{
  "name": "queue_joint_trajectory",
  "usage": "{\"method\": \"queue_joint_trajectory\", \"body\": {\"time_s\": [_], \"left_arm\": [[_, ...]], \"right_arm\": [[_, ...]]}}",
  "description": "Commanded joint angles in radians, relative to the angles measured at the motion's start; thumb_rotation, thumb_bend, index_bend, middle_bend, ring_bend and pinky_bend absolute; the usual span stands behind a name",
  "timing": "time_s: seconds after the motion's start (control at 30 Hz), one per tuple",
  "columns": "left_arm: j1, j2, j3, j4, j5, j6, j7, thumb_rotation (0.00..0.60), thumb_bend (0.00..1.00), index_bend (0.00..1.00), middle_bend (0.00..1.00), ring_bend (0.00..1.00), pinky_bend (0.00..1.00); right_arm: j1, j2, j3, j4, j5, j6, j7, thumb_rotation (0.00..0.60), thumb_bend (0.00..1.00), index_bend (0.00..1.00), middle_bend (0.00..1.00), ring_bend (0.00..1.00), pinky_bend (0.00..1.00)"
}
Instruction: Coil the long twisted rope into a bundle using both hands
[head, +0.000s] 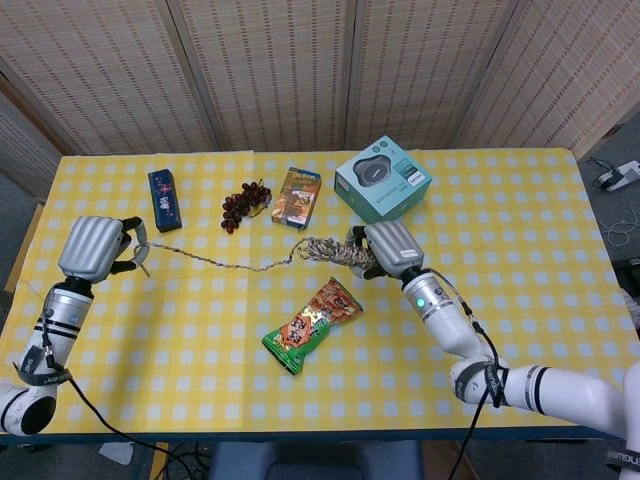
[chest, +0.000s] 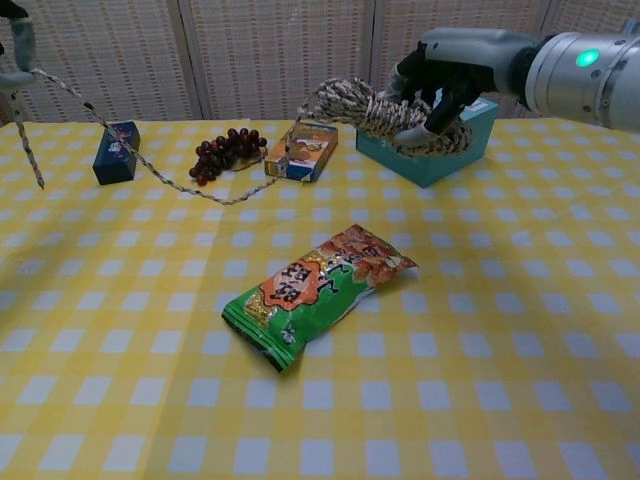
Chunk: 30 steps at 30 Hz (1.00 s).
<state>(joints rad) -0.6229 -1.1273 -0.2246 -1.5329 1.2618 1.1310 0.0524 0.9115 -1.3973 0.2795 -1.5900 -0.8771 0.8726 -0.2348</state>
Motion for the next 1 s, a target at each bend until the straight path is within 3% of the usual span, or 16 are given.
{"method": "queue_joint_trajectory", "body": {"time_s": [0.03,0.23,0.47,0.73,1.0], "left_arm": [[0.018,0.065,-0.009,-0.096,0.106,0.061,-0.051,0.6,0.36,0.74,1.0,1.0,1.0],[0.003,0.116,-0.034,-0.22,0.199,0.111,-0.033,0.6,0.36,0.74,1.0,1.0,1.0],[-0.044,0.142,-0.097,-0.34,0.191,0.101,-0.055,0.6,0.36,0.73,1.0,1.0,1.0],[-0.113,0.125,-0.188,-0.425,0.078,0.062,-0.12,0.6,0.36,0.73,1.0,1.0,1.0],[-0.181,0.101,-0.24,-0.452,-0.059,-0.001,-0.121,0.6,0.36,0.73,1.0,1.0,1.0]], "right_arm": [[0.031,-0.024,0.015,-0.017,0.023,0.024,-0.048,0.6,0.63,0.77,0.61,0.52,0.61],[0.073,-0.06,0.041,-0.03,0.063,0.059,-0.107,0.6,0.63,0.77,0.61,0.52,0.61],[0.124,-0.106,0.06,-0.019,0.095,0.078,-0.163,0.6,0.63,0.79,0.61,0.52,0.61],[0.164,-0.149,0.064,-0.007,0.094,0.079,-0.186,0.6,0.63,0.79,0.61,0.52,0.61],[0.185,-0.188,0.068,0.003,0.056,0.092,-0.178,0.6,0.63,0.79,0.61,0.52,0.61]]}}
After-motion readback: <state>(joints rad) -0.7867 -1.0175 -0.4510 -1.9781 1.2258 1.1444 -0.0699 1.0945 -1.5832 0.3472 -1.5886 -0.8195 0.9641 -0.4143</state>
